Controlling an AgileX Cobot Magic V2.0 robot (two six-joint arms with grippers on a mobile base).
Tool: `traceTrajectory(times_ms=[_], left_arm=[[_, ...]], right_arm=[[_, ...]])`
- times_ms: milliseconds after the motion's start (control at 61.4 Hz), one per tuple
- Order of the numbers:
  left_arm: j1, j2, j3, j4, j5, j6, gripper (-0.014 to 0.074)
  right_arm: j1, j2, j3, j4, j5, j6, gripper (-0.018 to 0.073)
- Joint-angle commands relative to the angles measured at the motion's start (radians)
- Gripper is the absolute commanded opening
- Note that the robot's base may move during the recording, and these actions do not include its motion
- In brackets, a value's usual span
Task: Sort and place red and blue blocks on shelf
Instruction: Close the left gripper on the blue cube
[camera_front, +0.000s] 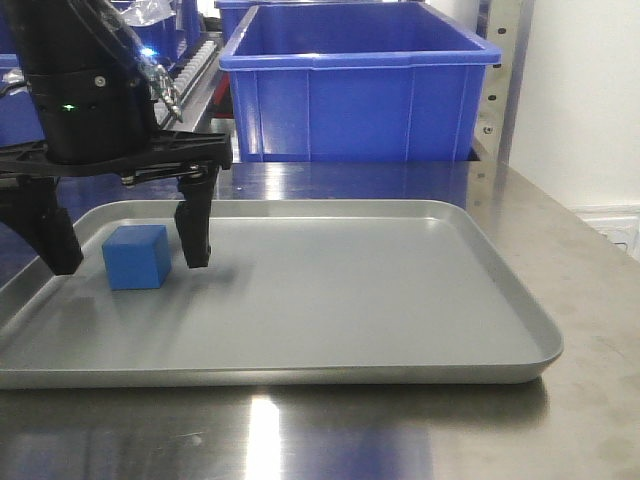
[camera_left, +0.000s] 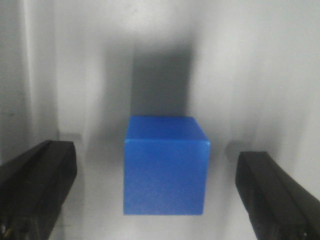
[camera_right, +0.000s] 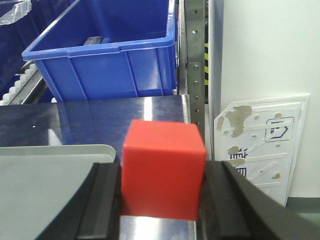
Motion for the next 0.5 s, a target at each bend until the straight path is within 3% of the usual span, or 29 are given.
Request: traceTrajectory(times_ms=[0, 81, 195, 440, 489], left_arm=[[-0.008, -0.045, -0.030, 0.000, -0.007, -0.011, 0.0676], [-0.008, -0.045, -0.030, 0.000, -0.005, -0.011, 0.0660], [-0.008, -0.045, -0.030, 0.000, -0.003, -0.011, 0.0565], [-0.008, -0.045, -0.030, 0.000, 0.006, -0.011, 0.0132], [-0.008, -0.045, -0.030, -0.005, 0.010, -0.011, 0.0123]], right_arm=[[-0.007, 0.004, -0.028, 0.003, -0.085, -0.009, 0.0091], [-0.007, 0.004, -0.028, 0.003, -0.085, -0.009, 0.0091], [-0.007, 0.004, -0.028, 0.003, -0.085, -0.009, 0.0091], [-0.007, 0.004, -0.028, 0.003, -0.085, -0.009, 0.0091], [-0.007, 0.004, -0.028, 0.003, -0.085, -0.009, 0.0091]])
